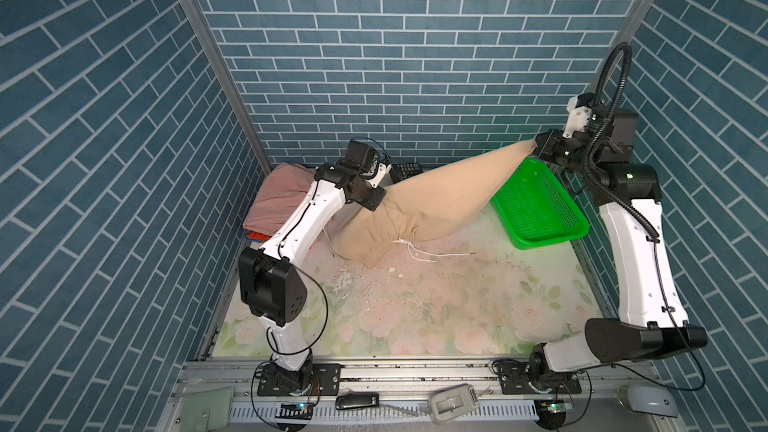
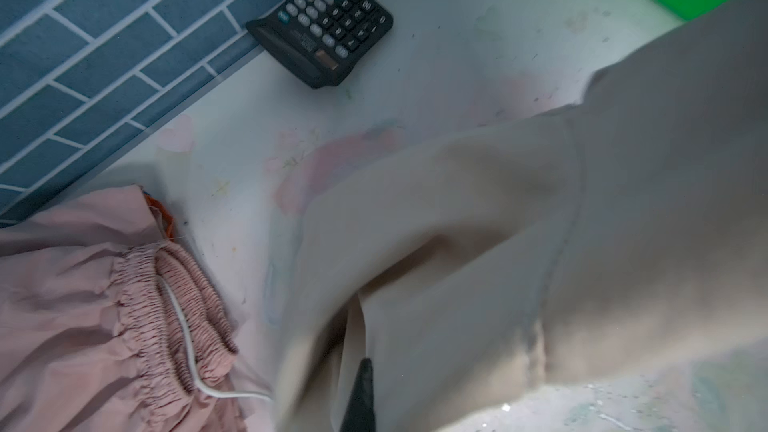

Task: Fold and stack the shorts

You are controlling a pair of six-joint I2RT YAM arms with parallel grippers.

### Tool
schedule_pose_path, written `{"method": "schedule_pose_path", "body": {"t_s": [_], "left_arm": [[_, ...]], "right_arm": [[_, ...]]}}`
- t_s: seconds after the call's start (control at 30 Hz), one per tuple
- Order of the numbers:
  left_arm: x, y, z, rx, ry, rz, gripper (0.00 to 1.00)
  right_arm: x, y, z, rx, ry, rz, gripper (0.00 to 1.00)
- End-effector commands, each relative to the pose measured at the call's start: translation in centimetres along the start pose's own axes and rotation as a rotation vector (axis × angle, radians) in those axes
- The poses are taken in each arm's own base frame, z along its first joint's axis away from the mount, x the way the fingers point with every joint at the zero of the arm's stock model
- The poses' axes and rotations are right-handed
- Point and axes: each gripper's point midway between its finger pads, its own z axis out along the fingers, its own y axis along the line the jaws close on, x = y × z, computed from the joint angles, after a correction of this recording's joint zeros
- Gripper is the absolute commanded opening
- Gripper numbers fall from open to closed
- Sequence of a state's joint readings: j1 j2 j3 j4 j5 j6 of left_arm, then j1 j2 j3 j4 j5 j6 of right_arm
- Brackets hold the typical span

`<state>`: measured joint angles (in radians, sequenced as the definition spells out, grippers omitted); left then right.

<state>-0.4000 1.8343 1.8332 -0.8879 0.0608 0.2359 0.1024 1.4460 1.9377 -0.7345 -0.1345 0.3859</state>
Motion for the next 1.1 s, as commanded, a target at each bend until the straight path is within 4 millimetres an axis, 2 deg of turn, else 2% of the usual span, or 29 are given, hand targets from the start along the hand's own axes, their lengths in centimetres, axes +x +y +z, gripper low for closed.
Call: {"method": "schedule_pose_path", "body": {"t_s": [0.0, 0.07, 0.1, 0.17, 0.2, 0.27, 0.33, 0.4, 0.43, 0.53, 0.6, 0.67, 0.77, 0.83, 1.07], "left_arm": [[0.2, 3.9, 2.1, -0.181, 0.081, 0.076, 0.00], [-0.6, 4.3, 3.2, -0.197, 0.068, 0.063, 0.00], [-0.8, 4.7, 3.8, -0.214, 0.066, 0.046, 0.09], [-1.0, 5.1, 4.6, -0.236, 0.076, 0.008, 0.15], [-0.8, 5.1, 4.8, -0.235, 0.090, -0.014, 0.22], [-0.6, 4.8, 4.5, -0.229, 0.097, -0.074, 0.44], [-0.5, 3.5, 3.8, -0.202, 0.079, -0.106, 0.65], [-0.8, 1.0, 2.1, -0.195, 0.036, -0.093, 0.99], [-0.9, -0.8, 1.4, -0.163, 0.010, -0.087, 1.00], [-0.5, -8.1, 0.6, 0.008, -0.053, -0.058, 1.00], [0.6, -12.9, 1.3, 0.144, -0.038, -0.051, 1.00], [2.1, -15.5, 2.9, 0.212, 0.018, -0.061, 1.00], [4.6, -17.0, 5.9, 0.200, 0.134, -0.044, 1.00], [5.4, -17.8, 7.3, 0.178, 0.178, -0.035, 1.00], [3.3, -16.4, 10.8, 0.050, 0.142, -0.053, 1.00]], "right_arm": [[1.2, -0.4, 2.0, -0.012, 0.038, 0.025, 0.00], [2.0, -0.6, 3.3, -0.016, 0.070, 0.031, 0.00], [2.6, -0.7, 4.2, -0.018, 0.087, 0.037, 0.00], [3.7, -1.0, 6.0, -0.024, 0.124, 0.048, 0.00], [4.1, -1.0, 6.8, -0.029, 0.143, 0.052, 0.00], [5.0, -1.2, 8.1, -0.035, 0.176, 0.058, 0.00], [5.6, -1.4, 9.0, -0.036, 0.194, 0.062, 0.00], [5.9, -1.7, 9.6, -0.032, 0.204, 0.061, 0.00], [6.1, -1.7, 9.9, -0.030, 0.206, 0.059, 0.00], [6.6, -2.1, 10.8, -0.025, 0.218, 0.059, 0.00], [6.9, -2.3, 11.5, -0.025, 0.226, 0.062, 0.00], [7.3, -2.4, 12.2, -0.026, 0.237, 0.066, 0.00], [7.7, -2.4, 12.7, -0.032, 0.250, 0.067, 0.00], [8.0, -2.4, 12.8, -0.036, 0.259, 0.062, 0.00], [8.8, -2.7, 12.6, -0.042, 0.266, 0.061, 0.00]]}}
